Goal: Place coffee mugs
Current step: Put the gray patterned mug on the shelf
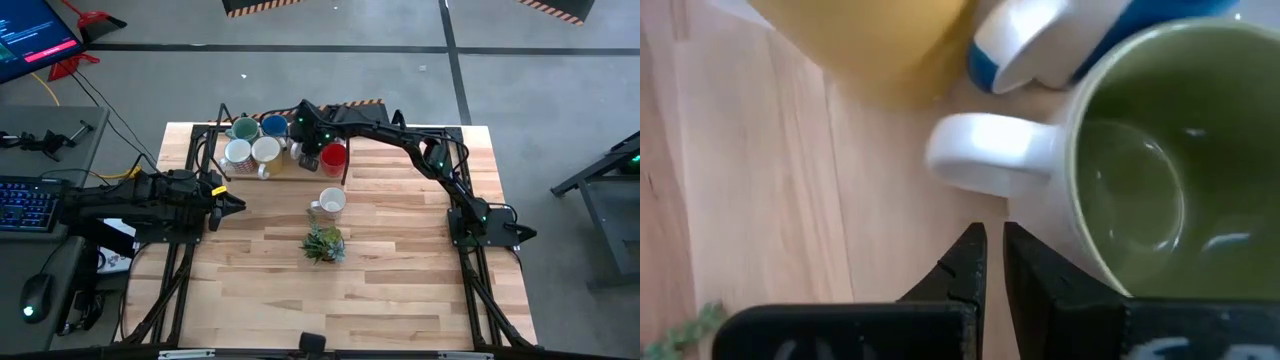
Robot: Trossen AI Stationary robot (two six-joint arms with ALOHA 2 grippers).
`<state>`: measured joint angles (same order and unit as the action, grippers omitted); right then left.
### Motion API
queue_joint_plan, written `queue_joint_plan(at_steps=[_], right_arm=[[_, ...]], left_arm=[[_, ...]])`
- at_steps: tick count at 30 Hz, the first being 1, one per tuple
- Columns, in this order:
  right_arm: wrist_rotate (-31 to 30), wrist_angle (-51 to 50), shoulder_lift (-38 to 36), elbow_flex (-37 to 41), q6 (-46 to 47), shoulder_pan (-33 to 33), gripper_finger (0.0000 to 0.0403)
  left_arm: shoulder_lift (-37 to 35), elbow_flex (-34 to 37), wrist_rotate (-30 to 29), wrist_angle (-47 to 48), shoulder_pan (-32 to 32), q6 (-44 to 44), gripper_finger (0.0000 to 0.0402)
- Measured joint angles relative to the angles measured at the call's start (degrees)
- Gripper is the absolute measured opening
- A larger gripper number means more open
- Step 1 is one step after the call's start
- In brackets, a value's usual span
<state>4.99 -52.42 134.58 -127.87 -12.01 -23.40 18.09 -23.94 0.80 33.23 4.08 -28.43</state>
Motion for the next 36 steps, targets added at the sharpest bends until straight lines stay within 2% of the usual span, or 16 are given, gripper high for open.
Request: queue_joint_plan(at_steps=[9, 14, 17, 21, 31, 36], right_arm=[[0.0, -1.7, -2.3, 0.0, -0.3, 1.2, 0.0016], [-0.2, -2.6, -6.7, 0.0, 0.2, 2.1, 0.0016], [2.3, -5.0, -9.9, 0.0, 2.0, 2.9, 0.0016], [5.4, -11.0, -14.8, 0.0, 0.6, 4.1, 0.0016], [4.2, -34.6, -22.7, -0.1, -1.9, 4.6, 0.0016], [4.2, -37.4, -22.9, 0.9, 1.3, 4.7, 0.0016]], left_arm=[[0.0, 0.0, 0.0, 0.1, 0.0, 0.1, 0.0071], [0.0, 0.0, 0.0, 0.2, 0.0, 0.1, 0.0071], [0.0, 0.0, 0.0, 0.2, 0.0, 0.1, 0.0071], [0.0, 0.0, 0.0, 0.2, 0.0, 0.1, 0.0071], [0.0, 0.0, 0.0, 0.0, 0.0, 1.0, 0.0071], [0.0, 0.0, 0.0, 0.0, 0.0, 1.0, 0.0071]])
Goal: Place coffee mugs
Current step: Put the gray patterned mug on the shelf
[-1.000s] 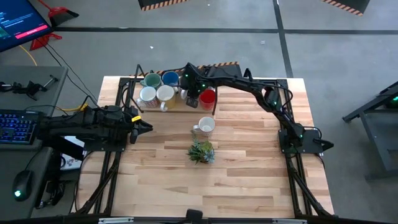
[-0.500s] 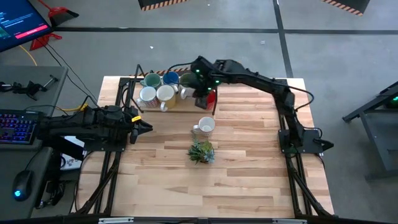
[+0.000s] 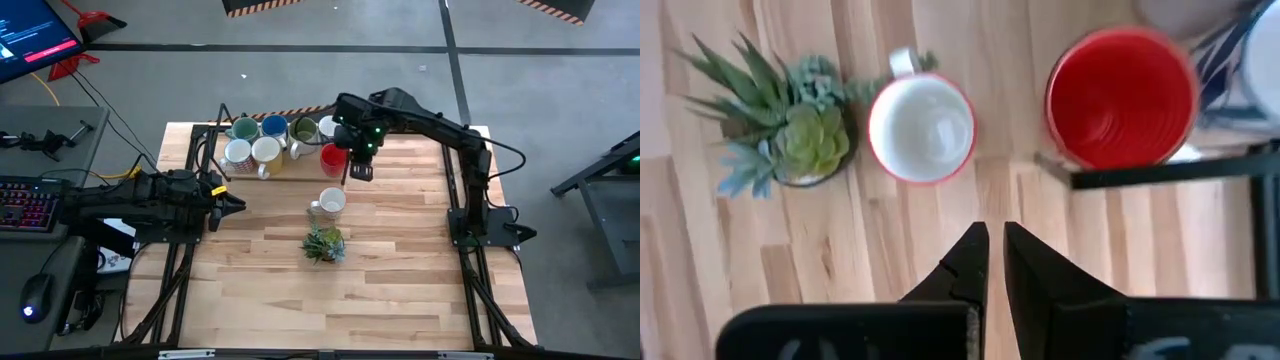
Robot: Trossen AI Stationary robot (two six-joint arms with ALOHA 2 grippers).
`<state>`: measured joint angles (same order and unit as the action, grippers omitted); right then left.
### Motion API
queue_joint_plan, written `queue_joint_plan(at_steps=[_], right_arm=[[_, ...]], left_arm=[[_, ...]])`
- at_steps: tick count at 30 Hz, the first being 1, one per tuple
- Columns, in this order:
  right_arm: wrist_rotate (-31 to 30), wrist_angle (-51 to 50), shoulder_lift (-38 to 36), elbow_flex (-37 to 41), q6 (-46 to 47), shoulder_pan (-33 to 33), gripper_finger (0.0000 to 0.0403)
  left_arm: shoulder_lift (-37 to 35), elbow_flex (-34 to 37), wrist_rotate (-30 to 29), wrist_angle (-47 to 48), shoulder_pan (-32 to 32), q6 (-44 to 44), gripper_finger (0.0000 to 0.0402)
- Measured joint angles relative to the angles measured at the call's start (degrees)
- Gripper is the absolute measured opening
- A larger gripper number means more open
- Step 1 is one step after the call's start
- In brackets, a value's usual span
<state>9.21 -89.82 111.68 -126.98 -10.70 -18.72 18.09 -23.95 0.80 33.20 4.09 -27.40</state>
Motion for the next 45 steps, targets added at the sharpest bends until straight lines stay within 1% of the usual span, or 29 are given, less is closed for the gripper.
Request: queue_joint_plan(at_steps=[2, 5, 7, 9, 11, 13, 18, 23, 26, 31, 36, 40, 45], right_arm=[[0.0, -0.1, -0.4, 1.9, 0.4, 0.3, 0.0016], [0.1, 0.0, -2.8, 8.3, 0.6, 1.2, 0.0016], [-0.5, 0.8, -5.5, 14.3, 1.9, 2.0, 0.0016], [-3.2, 2.8, -9.1, 21.6, 3.4, 2.9, 0.0016], [-4.9, 5.7, -13.4, 29.1, 5.5, 3.4, 0.0016], [-5.0, 8.9, -18.2, 36.2, 8.6, 4.0, 0.0016], [-4.9, 22.4, -29.5, 52.1, 16.8, 6.1, 0.0016], [-5.1, 40.1, -36.6, 63.0, 21.0, 8.3, 0.0016], [-5.0, 50.9, -38.0, 66.4, 20.9, 9.3, 0.0016], [-3.9, 64.9, -37.7, 69.7, 19.3, 10.7, 0.0016], [-2.9, 69.8, -37.4, 72.1, 17.8, 10.9, 0.0016], [-2.9, 72.6, -37.4, 72.4, 20.7, 10.9, 0.0016], [-1.2, 76.8, -37.4, 72.4, 20.2, 10.9, 0.0016]], left_arm=[[0.0, 0.0, 0.0, 0.0, 0.0, 0.0, 0.0071], [0.0, 0.0, 0.0, 0.0, 0.0, 0.0, 0.0071], [0.0, 0.0, 0.0, -0.1, 0.0, 0.0, 0.0071], [0.0, 0.0, 0.0, 0.0, 0.0, 0.0, 0.0071], [0.0, 0.0, 0.0, 0.0, 0.0, 0.0, 0.0071], [0.0, 0.0, 0.0, -0.1, 0.0, 0.0, 0.0071], [0.0, 0.0, 0.0, 0.0, 0.0, 0.0, 0.0071], [0.0, 0.0, 0.0, 0.0, 0.0, 0.0, 0.0071], [0.0, 0.0, 0.0, -0.1, 0.0, 0.0, 0.0071], [0.0, 0.0, 0.0, 0.0, 0.0, 0.0, 0.0071], [0.0, 0.0, 0.0, 0.0, 0.0, 0.0, 0.0071], [0.0, 0.0, 0.0, 0.0, 0.0, 0.0, 0.0071], [0.0, 0.0, 0.0, -0.1, 0.0, 0.0, 0.0071]])
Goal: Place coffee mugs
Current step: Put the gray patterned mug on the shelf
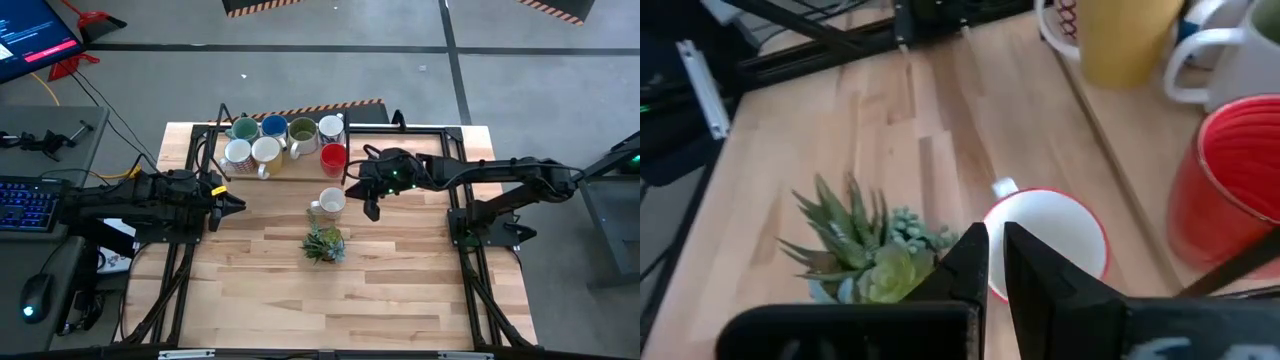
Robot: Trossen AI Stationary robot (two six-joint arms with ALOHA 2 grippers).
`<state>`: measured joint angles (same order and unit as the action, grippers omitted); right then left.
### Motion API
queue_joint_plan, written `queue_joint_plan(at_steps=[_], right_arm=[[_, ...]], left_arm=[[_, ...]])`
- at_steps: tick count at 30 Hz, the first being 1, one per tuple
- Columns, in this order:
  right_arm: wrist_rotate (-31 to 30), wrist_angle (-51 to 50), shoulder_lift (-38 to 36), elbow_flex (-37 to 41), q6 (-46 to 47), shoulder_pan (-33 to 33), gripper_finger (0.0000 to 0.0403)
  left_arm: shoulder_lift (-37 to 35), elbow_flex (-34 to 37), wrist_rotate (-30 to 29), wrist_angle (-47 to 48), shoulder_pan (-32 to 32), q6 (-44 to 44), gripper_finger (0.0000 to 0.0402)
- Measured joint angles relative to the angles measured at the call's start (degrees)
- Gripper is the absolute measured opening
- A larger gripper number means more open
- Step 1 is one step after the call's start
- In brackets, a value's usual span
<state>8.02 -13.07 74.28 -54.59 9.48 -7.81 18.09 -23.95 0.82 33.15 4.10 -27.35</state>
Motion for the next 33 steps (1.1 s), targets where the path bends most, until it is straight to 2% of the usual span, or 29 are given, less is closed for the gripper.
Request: queue_joint_plan(at_steps=[5, 10, 15, 21, 28, 31, 33], right_arm=[[2.9, -2.3, 0.5, -3.2, -2.2, 0.4, 0.0026], [3.6, -6.1, 4.0, -7.0, -6.2, 2.2, 0.0081], [1.6, -7.5, 6.9, -8.5, -7.0, 2.6, 0.0127], [1.9, -7.1, 7.1, -9.1, -12.8, 3.0, 0.0133], [5.3, -6.3, 7.1, -9.1, -12.4, 3.4, 0.0133], [5.3, -6.3, 7.1, -9.1, -12.0, 3.4, 0.0133], [4.5, -6.4, 7.1, -9.1, -12.1, 3.4, 0.0133]], left_arm=[[0.0, 0.0, 0.0, 0.0, 0.0, 0.0, 0.0071], [0.0, 0.0, 0.0, 0.0, 0.0, 0.0, 0.0071], [0.0, 0.0, 0.0, 0.0, 0.0, 0.0, 0.0071], [0.0, 0.0, 0.0, -0.5, 0.0, 0.0, 0.0071], [0.0, 0.0, 0.0, -0.5, 0.0, 1.9, 0.0071], [0.0, 0.0, -1.8, -1.8, 0.0, 1.4, 0.0071], [0.8, 0.0, -5.3, -4.5, 0.0, 1.5, 0.0071]])
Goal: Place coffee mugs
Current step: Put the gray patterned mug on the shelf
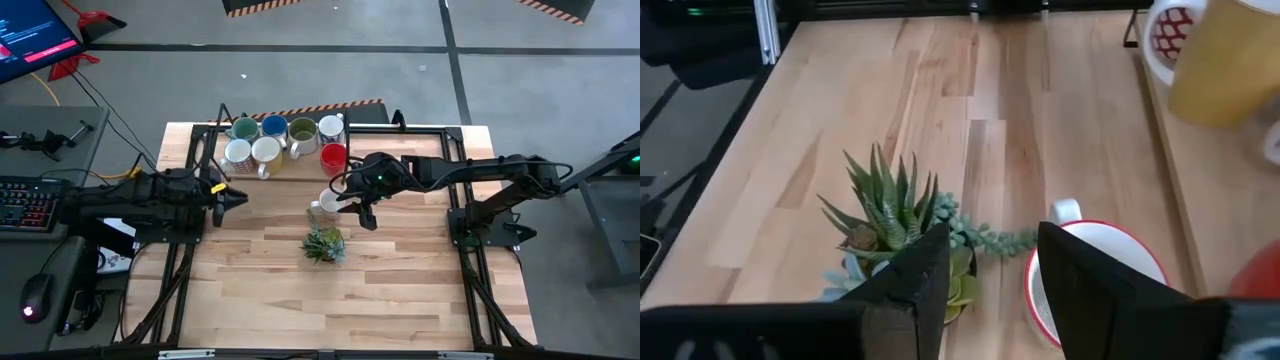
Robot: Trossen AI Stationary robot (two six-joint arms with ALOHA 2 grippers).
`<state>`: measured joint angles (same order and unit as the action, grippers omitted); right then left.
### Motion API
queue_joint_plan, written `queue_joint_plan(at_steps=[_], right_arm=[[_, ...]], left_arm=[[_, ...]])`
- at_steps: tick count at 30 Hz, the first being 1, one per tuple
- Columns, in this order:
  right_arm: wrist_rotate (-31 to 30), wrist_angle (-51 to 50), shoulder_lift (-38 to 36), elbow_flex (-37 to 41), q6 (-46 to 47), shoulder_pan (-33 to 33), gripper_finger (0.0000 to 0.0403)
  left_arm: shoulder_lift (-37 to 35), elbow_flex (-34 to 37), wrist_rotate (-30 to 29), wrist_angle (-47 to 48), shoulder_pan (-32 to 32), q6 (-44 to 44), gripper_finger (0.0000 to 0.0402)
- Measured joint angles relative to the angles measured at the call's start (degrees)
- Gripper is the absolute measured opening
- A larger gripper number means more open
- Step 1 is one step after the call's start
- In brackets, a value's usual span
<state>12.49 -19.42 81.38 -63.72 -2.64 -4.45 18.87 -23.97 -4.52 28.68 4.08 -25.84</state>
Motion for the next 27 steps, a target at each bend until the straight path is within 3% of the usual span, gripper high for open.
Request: queue_joint_plan(at_steps=[6, 13, 19, 27], right_arm=[[0.0, -0.6, 0.0, 0.0, 2.6, -0.6, 0.0133], [-0.8, -0.6, 1.1, -0.2, 2.6, -0.8, 0.0133], [-4.3, -9.2, 9.4, -7.2, -1.9, 0.5, 0.0133], [-6.3, -21.9, 19.0, -18.4, -11.5, 0.9, 0.0133]], left_arm=[[6.5, -3.0, -2.3, -11.9, 0.0, 6.6, 0.0071], [21.3, -10.7, 5.6, -5.5, -1.9, 21.2, 0.0072], [29.1, -10.9, 6.4, -6.4, -4.6, 18.8, 0.0076], [28.6, -15.3, 6.2, -1.4, -7.5, 18.8, 0.0076]])
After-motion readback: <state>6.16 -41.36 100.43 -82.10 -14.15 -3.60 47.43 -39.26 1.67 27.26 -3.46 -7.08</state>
